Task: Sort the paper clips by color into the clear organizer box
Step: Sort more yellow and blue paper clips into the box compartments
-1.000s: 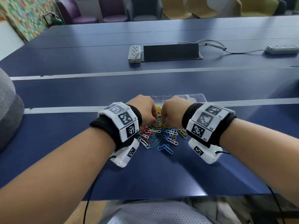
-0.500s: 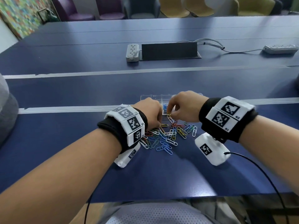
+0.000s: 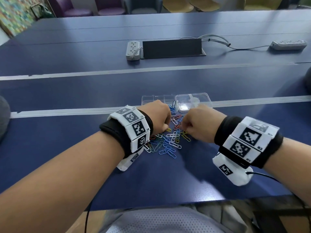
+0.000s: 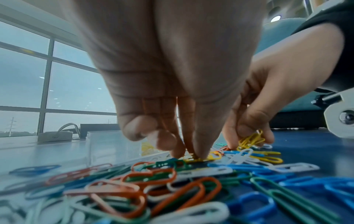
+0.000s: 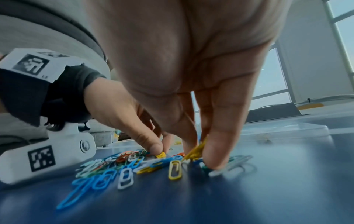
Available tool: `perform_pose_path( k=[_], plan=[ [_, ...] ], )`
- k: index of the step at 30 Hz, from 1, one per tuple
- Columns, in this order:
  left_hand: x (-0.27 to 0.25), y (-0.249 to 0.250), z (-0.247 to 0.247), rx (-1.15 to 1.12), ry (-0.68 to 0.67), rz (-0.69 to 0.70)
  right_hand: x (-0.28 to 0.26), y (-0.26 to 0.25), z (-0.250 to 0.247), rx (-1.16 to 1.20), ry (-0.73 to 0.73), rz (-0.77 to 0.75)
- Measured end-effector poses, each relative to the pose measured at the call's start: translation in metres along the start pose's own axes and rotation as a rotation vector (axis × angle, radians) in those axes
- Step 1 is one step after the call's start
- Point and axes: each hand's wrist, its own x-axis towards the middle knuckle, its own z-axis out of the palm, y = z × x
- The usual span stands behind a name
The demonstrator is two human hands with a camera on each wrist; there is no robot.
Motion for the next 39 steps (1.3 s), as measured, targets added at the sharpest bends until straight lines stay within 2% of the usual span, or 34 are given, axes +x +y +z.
perform_pose_path(
  k=[8,20,24,27,30,34,39],
  plan=[
    [-0.001,-0.005,-0.002,0.007,-0.028,0.005,0.002,-0.005,0.008,-0.14,-0.004,-0.009],
    [-0.006,-0.003,0.0,0.067,-0.021,0.053,0.003,-0.006,0.01,-0.045,-0.022,0.021],
    [-0.006,-0.008,-0.001,-0.015,0.054,0.044,0.001,-0.004,0.011,-0.028,0.008,0.03],
    [-0.006,-0.012,-0.009,-0.157,0.181,0.019,-0.001,-0.004,0.009,0.002,0.004,0.029],
    [-0.005,-0.017,-0.018,-0.26,0.284,-0.062,0.001,-0.003,0.001,0.05,0.017,0.046],
    [0.002,-0.025,-0.02,-0.321,0.306,-0.158,0.011,0.003,-0.014,0.154,0.062,0.078],
    [0.01,-0.031,-0.014,-0.293,0.288,-0.262,0.04,0.007,-0.021,0.533,0.152,0.087]
  ],
)
